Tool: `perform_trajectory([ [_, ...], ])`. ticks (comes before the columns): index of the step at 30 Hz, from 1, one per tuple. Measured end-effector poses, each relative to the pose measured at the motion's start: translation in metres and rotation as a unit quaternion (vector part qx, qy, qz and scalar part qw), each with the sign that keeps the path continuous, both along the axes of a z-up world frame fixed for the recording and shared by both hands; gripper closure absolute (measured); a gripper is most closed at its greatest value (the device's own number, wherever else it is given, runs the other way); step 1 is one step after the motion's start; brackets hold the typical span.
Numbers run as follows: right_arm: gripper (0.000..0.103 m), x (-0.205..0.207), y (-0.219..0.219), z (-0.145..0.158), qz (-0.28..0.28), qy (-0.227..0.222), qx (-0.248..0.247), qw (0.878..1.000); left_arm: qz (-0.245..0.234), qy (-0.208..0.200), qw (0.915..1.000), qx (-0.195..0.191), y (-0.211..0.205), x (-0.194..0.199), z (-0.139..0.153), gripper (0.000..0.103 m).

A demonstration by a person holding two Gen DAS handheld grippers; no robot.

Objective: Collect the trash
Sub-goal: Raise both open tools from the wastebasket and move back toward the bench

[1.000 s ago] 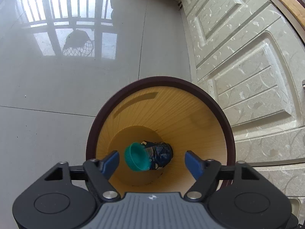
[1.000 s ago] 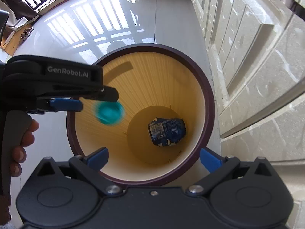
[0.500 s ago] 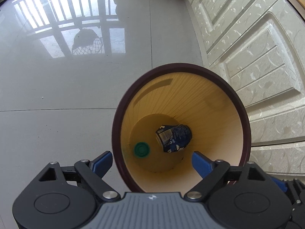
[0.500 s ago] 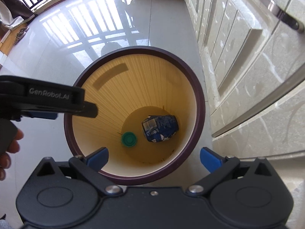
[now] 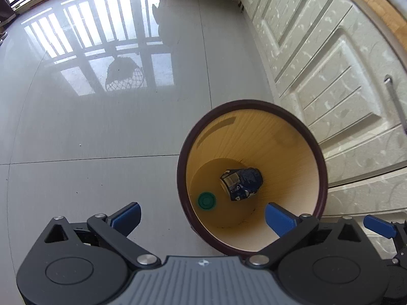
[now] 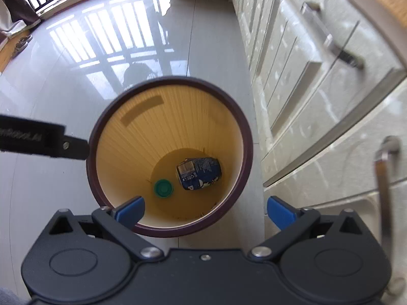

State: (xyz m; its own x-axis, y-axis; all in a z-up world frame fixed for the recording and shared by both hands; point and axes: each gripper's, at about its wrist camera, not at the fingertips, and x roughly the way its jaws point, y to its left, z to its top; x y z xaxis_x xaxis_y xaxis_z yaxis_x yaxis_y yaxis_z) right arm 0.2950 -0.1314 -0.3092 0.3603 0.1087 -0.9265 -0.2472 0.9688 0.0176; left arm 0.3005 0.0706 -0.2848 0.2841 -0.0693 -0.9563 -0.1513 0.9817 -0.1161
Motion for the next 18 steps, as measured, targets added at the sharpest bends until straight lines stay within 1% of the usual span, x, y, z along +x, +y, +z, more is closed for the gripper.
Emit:
perform_trajectory([
  [7, 0.000, -0.010, 0.002, 0.032, -0.002, -0.026, 0.000, 1.000, 0.010, -0.026, 0.9996, -0.009, 0.011, -0.026, 0.033, 0.000],
  [14, 0.000, -0.029, 0.002, 0.066, -0.002, -0.047, -0.002, 0.999, 0.010, -0.038, 0.9992, 0.013, 0.018, -0.054, 0.058, 0.000],
  [18, 0.000, -0.041, -0.001, 0.087, -0.002, -0.058, -0.005, 0.998, 0.006, -0.045, 0.9989, 0.013, 0.019, -0.069, 0.070, 0.000],
])
